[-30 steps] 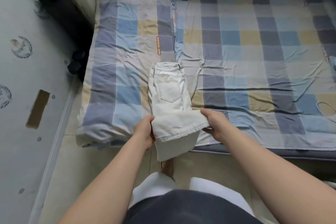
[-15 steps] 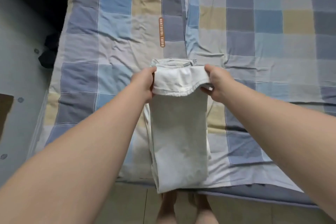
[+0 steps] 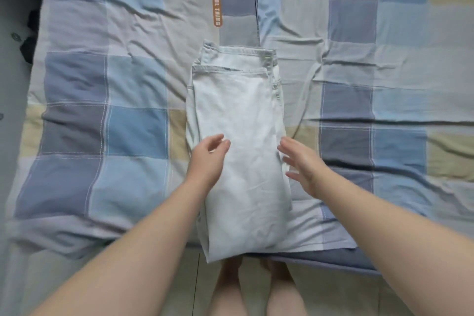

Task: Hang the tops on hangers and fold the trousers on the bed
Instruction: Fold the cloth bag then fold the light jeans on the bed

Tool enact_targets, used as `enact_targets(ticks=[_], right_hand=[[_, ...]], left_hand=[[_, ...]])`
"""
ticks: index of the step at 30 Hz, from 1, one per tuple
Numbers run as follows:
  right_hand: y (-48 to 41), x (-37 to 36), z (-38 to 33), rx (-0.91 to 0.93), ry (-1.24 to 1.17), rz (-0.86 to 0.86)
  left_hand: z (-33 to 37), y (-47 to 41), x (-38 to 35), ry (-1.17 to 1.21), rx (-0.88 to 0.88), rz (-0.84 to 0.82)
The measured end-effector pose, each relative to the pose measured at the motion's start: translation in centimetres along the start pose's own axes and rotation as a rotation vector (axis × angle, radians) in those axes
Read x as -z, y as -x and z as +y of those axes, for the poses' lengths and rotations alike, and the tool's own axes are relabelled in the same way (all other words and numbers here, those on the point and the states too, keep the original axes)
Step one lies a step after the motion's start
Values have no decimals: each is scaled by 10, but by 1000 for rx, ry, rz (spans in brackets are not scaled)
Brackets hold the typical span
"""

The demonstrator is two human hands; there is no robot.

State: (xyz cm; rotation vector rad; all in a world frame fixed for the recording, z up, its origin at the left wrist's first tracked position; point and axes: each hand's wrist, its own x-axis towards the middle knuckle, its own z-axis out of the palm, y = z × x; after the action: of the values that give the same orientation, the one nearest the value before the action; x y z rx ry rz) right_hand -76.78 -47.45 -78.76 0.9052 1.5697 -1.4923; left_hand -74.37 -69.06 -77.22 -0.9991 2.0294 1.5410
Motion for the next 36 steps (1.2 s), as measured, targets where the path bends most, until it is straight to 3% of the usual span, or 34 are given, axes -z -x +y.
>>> enact_targets(ticks=[6, 9, 15, 21, 26, 31, 36], right_hand=[[34, 8, 92, -62, 155, 118], [37, 5, 133, -108, 182, 66], [39, 0, 169, -239, 163, -47], [52, 16, 164, -316, 160, -129], [86, 14, 147, -256, 108, -71], [152, 5, 154, -332, 23, -44], [232, 5, 165, -426, 53, -53]], left_hand=[[-85, 74, -3, -437, -35, 263], [-122, 104, -5, -502, 57, 250], [-148, 106, 1, -314, 281, 121], [-139, 92, 16, -111, 333, -113], [-119, 112, 28, -31, 420, -110], [-106, 170, 46, -18, 479, -110], [-104, 235, 74, -43, 719, -183]])
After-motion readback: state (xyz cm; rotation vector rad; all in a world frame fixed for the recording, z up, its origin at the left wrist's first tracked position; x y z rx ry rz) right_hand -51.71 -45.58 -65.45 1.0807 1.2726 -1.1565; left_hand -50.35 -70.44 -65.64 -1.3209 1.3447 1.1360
